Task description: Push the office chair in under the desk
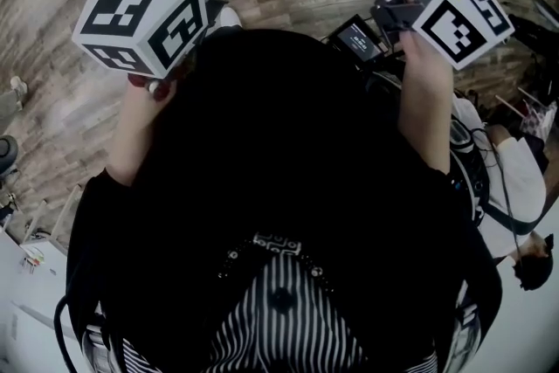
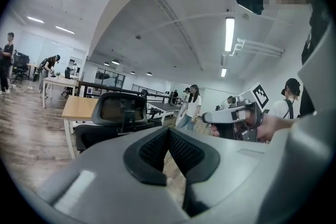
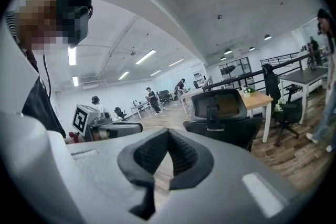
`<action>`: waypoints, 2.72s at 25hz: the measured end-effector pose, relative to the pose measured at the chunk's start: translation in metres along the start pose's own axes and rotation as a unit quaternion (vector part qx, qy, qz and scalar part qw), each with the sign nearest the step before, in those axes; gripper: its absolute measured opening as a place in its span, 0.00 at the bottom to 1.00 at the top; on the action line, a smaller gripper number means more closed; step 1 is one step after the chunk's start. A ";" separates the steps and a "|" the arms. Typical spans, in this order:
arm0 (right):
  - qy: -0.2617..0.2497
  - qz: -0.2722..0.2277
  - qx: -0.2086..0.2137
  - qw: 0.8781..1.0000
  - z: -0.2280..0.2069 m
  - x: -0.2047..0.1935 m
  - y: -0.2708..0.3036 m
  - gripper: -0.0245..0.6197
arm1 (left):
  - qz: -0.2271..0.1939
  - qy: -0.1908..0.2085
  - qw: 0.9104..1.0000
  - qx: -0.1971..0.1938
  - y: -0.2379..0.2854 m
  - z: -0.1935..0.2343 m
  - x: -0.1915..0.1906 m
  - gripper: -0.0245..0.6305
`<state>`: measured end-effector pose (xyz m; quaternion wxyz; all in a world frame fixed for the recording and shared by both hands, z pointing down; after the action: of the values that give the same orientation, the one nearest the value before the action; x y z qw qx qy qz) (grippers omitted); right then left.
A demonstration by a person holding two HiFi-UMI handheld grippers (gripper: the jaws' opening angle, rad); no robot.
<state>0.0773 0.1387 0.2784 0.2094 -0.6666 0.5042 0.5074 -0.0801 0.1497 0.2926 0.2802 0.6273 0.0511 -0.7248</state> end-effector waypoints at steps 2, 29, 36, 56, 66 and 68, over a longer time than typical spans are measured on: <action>-0.007 0.000 0.001 1.000 0.011 0.008 -0.001 0.04 | -0.006 0.004 1.000 -0.001 -0.009 -0.001 0.010 0.04; -0.024 -0.030 0.013 0.999 0.030 0.021 -0.006 0.04 | -0.026 0.018 0.999 0.019 -0.042 -0.002 0.017 0.04; -0.019 -0.021 0.017 0.999 -0.018 0.036 0.046 0.04 | -0.023 0.019 0.999 0.025 0.005 0.049 0.028 0.04; 0.026 -0.035 0.013 0.999 -0.166 0.095 0.100 0.04 | -0.009 0.013 0.999 0.033 0.141 0.110 0.076 0.04; -0.003 -0.029 0.033 0.999 -0.245 0.159 0.116 0.04 | -0.008 0.011 0.998 0.067 0.217 0.131 0.116 0.04; 0.002 -0.029 0.033 0.999 -0.256 0.159 0.111 0.04 | -0.001 0.016 0.997 0.075 0.225 0.133 0.117 0.04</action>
<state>0.0947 -0.1822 0.2647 0.2446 -0.6750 0.5017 0.4826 -0.0980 -0.1351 0.2724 0.2306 0.6582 0.0023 -0.7166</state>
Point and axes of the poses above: the fingertips, and each gripper's own axes: y forward along the fingers, z to its left, x out of its top, the point moved 3 cm from there along -y, backward along the fingers, and after that the axes turned 11 degrees about x, right-handed, at the moved point
